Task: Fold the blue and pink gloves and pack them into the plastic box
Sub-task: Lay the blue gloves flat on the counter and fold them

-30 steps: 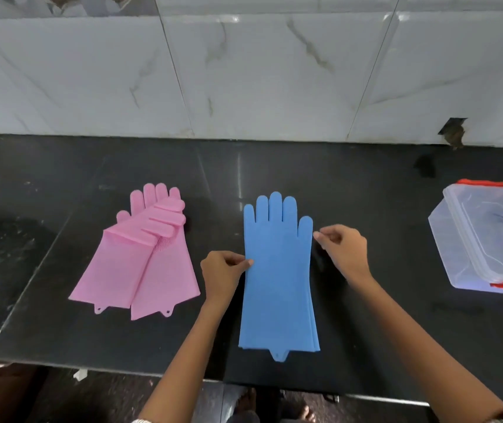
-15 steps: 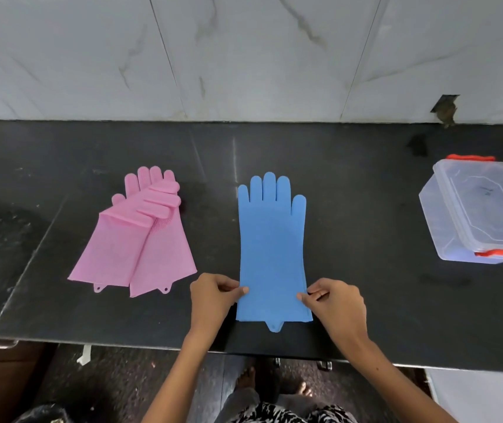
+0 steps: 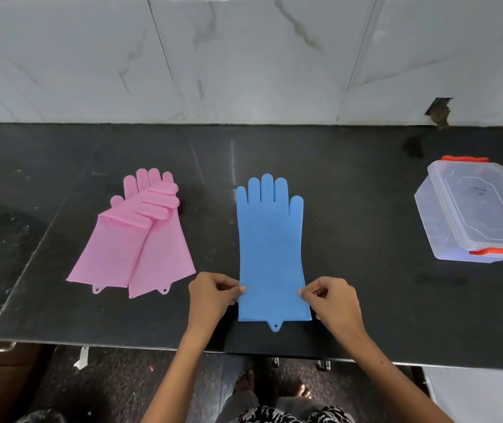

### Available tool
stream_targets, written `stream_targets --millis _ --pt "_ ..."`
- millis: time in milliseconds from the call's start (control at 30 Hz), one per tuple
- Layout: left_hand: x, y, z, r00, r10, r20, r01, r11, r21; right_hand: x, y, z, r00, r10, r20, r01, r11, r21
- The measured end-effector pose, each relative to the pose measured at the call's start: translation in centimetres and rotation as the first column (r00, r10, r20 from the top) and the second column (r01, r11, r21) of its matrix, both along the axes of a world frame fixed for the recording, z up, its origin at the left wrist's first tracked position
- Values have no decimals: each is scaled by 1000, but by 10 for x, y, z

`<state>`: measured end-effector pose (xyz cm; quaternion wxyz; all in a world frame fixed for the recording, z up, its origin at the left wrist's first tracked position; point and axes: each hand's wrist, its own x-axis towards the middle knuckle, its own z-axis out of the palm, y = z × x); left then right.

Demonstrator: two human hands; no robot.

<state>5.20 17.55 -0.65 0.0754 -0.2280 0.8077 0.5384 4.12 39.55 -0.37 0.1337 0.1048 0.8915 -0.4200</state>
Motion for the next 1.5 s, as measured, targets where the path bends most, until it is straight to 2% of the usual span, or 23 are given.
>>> stream_targets --millis 133,367,500,733,867,967,1067,1167,1333,1400,1467,1500 --pt "3 6 -1 999 20 27 -22 997 73 2 6 -2 1000 -22 1 22 1000 -8" --pt "9 16 -5 998 67 -12 -66 996 55 5 7 -5 999 -29 -14 30 997 65" --pt "10 19 -3 992 130 6 -129 980 152 4 8 0 996 -52 -67 58 995 82" --pt "17 25 -6 997 63 -40 -64 998 -13 5 15 -5 1000 -16 -6 16 989 145" --pt "21 29 -6 997 62 -34 -62 998 11 3 16 -3 1000 -12 -22 16 984 177" --pt "21 31 -7 998 53 -35 -54 998 -30 2 17 -5 1000 -9 -10 11 983 182" --pt "19 33 -5 997 35 -65 -41 995 -90 3 21 -6 1000 -8 -13 10 988 151" --pt "18 35 -3 997 8 -71 -14 996 -86 4 21 -7 1000 0 -3 0 995 102" --pt "11 19 -2 1000 10 -25 -12 997 -76 8 17 -6 997 3 82 5 995 -102" --pt "9 7 -2 999 -36 -1 36 999 -33 9 18 -4 995 34 90 -22 990 -136" --pt "8 -3 -4 992 -122 -34 120 991 -56 1 26 -3 996 80 40 -77 995 -67" --pt "6 -9 -5 984 -158 -79 148 981 -127 -5 31 -1 994 106 -10 -106 994 4"
